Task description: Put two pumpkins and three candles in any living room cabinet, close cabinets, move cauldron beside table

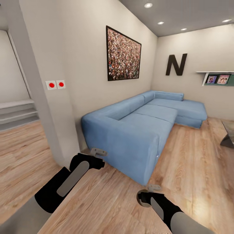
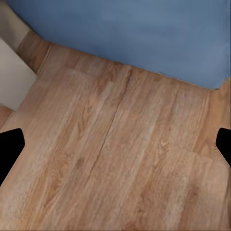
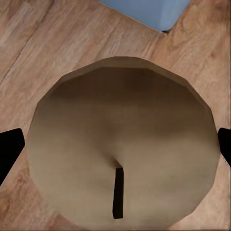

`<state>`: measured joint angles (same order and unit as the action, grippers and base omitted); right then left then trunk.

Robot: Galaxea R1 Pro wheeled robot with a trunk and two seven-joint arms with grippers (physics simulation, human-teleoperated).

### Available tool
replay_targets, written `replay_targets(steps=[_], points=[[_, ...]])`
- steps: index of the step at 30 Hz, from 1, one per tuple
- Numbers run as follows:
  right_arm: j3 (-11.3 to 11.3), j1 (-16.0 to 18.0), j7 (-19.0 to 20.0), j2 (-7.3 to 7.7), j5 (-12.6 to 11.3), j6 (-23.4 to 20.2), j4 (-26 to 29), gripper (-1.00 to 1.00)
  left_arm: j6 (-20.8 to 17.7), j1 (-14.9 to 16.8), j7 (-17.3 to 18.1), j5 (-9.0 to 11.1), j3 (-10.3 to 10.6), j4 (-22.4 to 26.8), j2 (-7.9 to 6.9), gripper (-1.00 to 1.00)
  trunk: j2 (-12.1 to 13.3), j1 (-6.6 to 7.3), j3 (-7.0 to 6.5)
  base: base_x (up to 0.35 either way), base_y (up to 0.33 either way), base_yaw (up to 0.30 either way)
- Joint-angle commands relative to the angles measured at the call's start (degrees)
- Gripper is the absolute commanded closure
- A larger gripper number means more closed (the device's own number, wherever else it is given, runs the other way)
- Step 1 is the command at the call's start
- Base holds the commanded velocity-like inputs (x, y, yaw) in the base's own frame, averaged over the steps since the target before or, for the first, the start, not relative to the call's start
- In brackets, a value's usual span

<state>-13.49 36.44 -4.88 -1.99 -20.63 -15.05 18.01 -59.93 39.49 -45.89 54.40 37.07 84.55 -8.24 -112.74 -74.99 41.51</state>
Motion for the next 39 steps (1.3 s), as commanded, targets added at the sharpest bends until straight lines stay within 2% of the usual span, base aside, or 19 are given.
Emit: replay_targets(steps=[1, 39], points=[[-0.5, 0.0, -0.5, 0.0, -0.6, -0.2, 0.1, 1.0, -0.1, 0.1, -0.7, 0.6, 0.1, 0.1, -0.05, -1.0, 0.4, 0.23, -0.12, 0.0, 0.0, -0.292], [-0.4, 0.0, -0.5, 0.03, -0.7, -0.2, 0.2, 1.0, -0.1, 0.1, -1.0, 0.6, 0.1, 0.0, -0.03, -1.0, 15.6, 8.58, -6.95, 0.0, 0.0, -0.292]])
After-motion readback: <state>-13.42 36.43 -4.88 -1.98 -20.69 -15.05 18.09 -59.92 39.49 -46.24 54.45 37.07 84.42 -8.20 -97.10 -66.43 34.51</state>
